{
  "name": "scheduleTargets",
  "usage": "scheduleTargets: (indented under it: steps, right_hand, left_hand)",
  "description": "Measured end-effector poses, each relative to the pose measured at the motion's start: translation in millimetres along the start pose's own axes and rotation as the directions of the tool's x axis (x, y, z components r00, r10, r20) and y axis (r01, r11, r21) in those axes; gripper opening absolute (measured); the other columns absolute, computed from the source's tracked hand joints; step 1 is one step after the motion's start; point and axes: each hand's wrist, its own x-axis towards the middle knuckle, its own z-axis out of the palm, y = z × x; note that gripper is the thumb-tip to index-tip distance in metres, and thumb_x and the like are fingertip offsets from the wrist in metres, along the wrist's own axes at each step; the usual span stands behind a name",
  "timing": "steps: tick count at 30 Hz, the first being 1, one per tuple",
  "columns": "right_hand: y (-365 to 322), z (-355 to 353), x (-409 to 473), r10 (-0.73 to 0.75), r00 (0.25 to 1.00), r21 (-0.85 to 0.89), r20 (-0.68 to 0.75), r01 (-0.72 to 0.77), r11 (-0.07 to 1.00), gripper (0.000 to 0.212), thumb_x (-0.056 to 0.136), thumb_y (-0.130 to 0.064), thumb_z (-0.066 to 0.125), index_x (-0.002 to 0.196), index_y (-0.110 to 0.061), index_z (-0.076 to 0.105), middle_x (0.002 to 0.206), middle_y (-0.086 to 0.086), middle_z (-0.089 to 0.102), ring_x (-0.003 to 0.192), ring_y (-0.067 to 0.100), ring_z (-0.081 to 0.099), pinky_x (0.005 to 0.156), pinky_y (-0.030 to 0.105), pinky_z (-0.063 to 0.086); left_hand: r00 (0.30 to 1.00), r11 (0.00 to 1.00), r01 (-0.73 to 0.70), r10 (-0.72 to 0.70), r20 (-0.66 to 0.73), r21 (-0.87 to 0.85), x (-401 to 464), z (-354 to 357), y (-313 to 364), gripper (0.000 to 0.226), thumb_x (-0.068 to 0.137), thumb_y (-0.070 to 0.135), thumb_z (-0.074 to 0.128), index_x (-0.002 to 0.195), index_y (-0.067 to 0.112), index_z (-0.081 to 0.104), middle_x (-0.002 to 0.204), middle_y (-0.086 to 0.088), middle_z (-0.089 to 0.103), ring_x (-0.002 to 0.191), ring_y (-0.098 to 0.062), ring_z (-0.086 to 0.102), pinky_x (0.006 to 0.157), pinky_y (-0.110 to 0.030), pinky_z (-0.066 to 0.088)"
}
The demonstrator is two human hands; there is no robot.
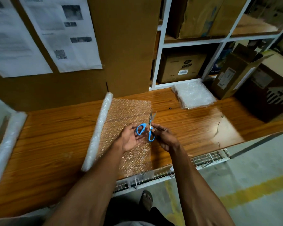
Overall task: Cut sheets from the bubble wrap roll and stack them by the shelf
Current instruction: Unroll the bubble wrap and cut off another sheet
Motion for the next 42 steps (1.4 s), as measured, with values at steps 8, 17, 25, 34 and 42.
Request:
scheduleTargets:
  steps: [8,17,25,34,42]
  right_hand:
    - [33.3,55.1,-40.7,-0.039,0.989,0.014,0.14,0.037,0.999,0.029,0.101,0.013,0.049,0.124,0.003,0.064,0.11,0.013,0.077,0.096,0.019,0.075,0.086,0.03,0.063]
    - [50.2,90.7,-77.1,-0.04,0.984,-0.085,0.175,0.055,0.995,0.029,0.1,0.014,0.051,0.124,0.001,0.062,0.108,0.016,0.072,0.086,0.019,0.072,0.07,0.027,0.062]
    - [65.8,96.4,-86.8,-0.091,0.992,-0.094,0.09,0.099,0.991,0.025,0.098,0.01,0.059,0.122,0.004,0.065,0.107,0.016,0.075,0.09,0.021,0.073,0.078,0.03,0.062]
    - [128.8,44.3,-108.1,-0.352,0.931,-0.963,0.092,0.174,0.208,0.05,0.091,-0.017,0.08,0.136,-0.008,0.061,0.128,0.007,0.054,0.107,0.023,0.06,0.082,0.008,0.047]
    - [161.0,18.9,-116.3,-0.279,0.904,-0.94,0.322,0.272,-0.206,0.059,0.078,-0.005,0.087,0.132,-0.016,0.066,0.144,0.016,0.058,0.124,0.036,0.061,0.097,0.047,0.059]
  left_hand:
    - [0.979,0.997,-0.003,-0.013,0.205,0.078,-59.5,-55.7,-8.2,0.036,0.087,0.012,0.064,0.121,-0.002,0.064,0.115,-0.021,0.07,0.119,-0.034,0.063,0.109,-0.047,0.048]
    - [0.928,0.982,0.009,-0.078,0.365,0.187,-107.4,-85.5,-9.0,0.077,0.062,0.037,0.098,0.124,0.0,0.071,0.13,-0.025,0.066,0.119,-0.034,0.067,0.102,-0.044,0.055]
    - [0.934,0.942,0.07,-0.177,0.31,0.328,-126.3,-88.7,-2.6,0.045,0.077,0.038,0.087,0.109,0.007,0.079,0.126,-0.019,0.07,0.109,-0.024,0.068,0.09,-0.034,0.055]
    - [0.969,0.939,0.076,-0.148,0.195,0.336,-122.9,-100.7,-32.8,0.046,0.094,0.016,0.072,0.132,-0.008,0.061,0.134,-0.025,0.064,0.135,-0.035,0.055,0.077,-0.026,0.045]
    - [0.984,0.963,0.099,-0.132,0.117,0.252,-132.3,-100.2,-60.4,0.049,0.092,0.016,0.07,0.134,-0.007,0.058,0.127,-0.025,0.067,0.097,-0.024,0.074,0.062,-0.023,0.056]
